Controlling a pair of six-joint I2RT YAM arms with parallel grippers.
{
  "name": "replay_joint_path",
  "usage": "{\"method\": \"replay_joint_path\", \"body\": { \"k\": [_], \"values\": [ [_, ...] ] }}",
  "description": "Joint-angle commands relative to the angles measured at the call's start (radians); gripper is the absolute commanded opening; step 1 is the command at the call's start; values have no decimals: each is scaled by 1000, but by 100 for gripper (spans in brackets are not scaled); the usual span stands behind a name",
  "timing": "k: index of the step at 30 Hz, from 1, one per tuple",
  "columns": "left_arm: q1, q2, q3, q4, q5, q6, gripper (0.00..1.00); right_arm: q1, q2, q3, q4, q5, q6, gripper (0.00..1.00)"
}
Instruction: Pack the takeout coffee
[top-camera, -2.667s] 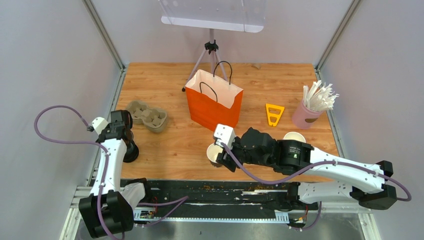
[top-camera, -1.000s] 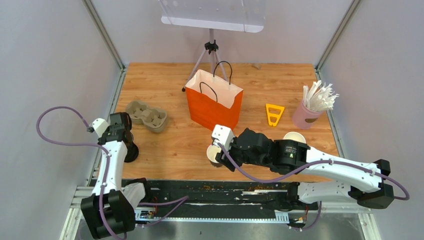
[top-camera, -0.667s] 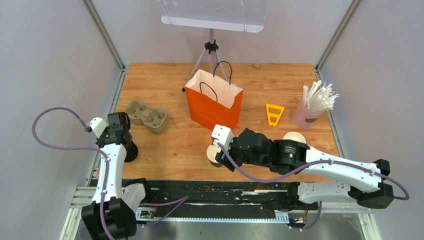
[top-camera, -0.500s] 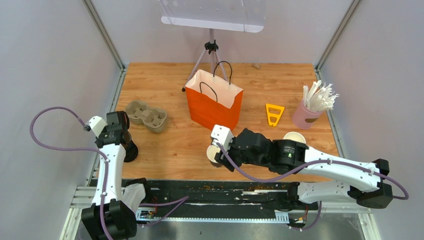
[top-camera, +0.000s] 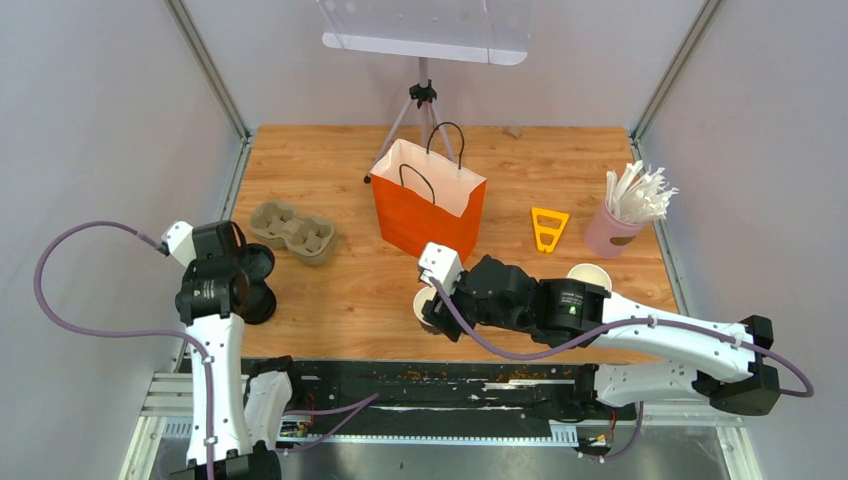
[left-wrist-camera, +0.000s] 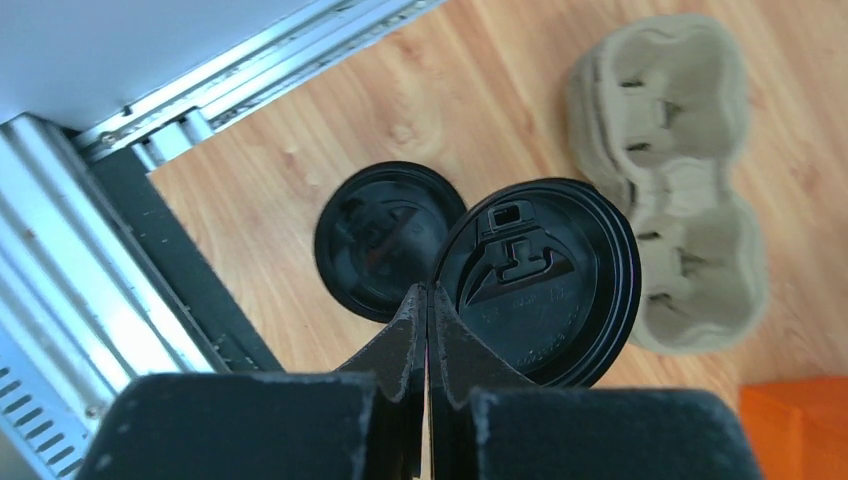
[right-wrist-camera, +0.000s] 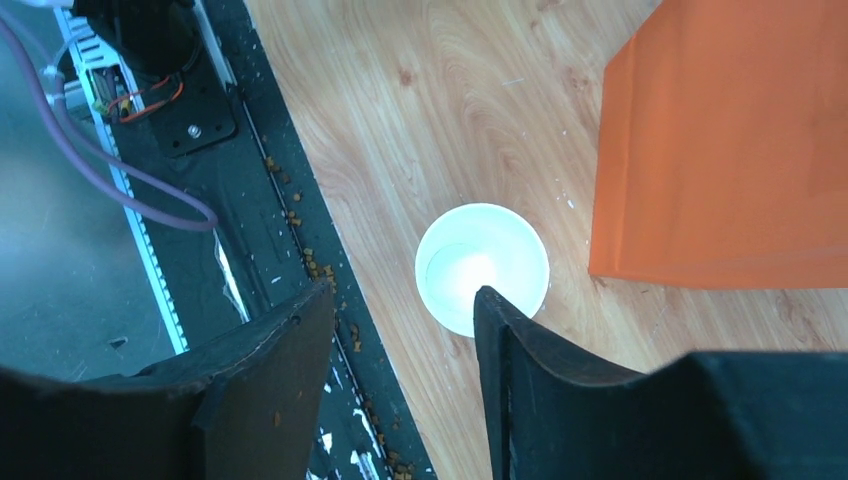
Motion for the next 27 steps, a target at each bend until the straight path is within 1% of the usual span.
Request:
{"method": "replay_joint_path", "body": {
  "k": [1,4,5,7,8,12,13,16,19,24,27],
  "values": [
    [9,-9,77,-27,212,59,0,7,-20,-10,141,71,46,56],
    [9,-3,89,-7,392,78,0,6,-57,-53,244,98,58,61],
    [9,-3,87,13,465,80,0,7,-67,-63,276,100,63,65],
    [8,3,68,71,622,71,0,7,-89,-86,330,110,69,71],
    [7,7,52,106,727,52,0,7,-100,-97,350,118,72,73],
    [-2,21,-49,296,1013,-67,0,7,-137,-136,400,132,64,76],
    [-20,17,-110,418,1104,-141,0,6,-158,-157,421,125,46,78],
    [-28,9,-179,545,1189,-216,0,7,-177,-186,464,117,16,80],
    [-51,8,-232,667,1274,-299,0,7,-195,-236,544,102,-42,82],
    [-149,15,-299,961,1399,-492,0,6,-218,-320,723,111,-124,86],
    [-210,15,-312,1085,1440,-574,0,7,-224,-362,815,71,-232,89]
  ]
}}
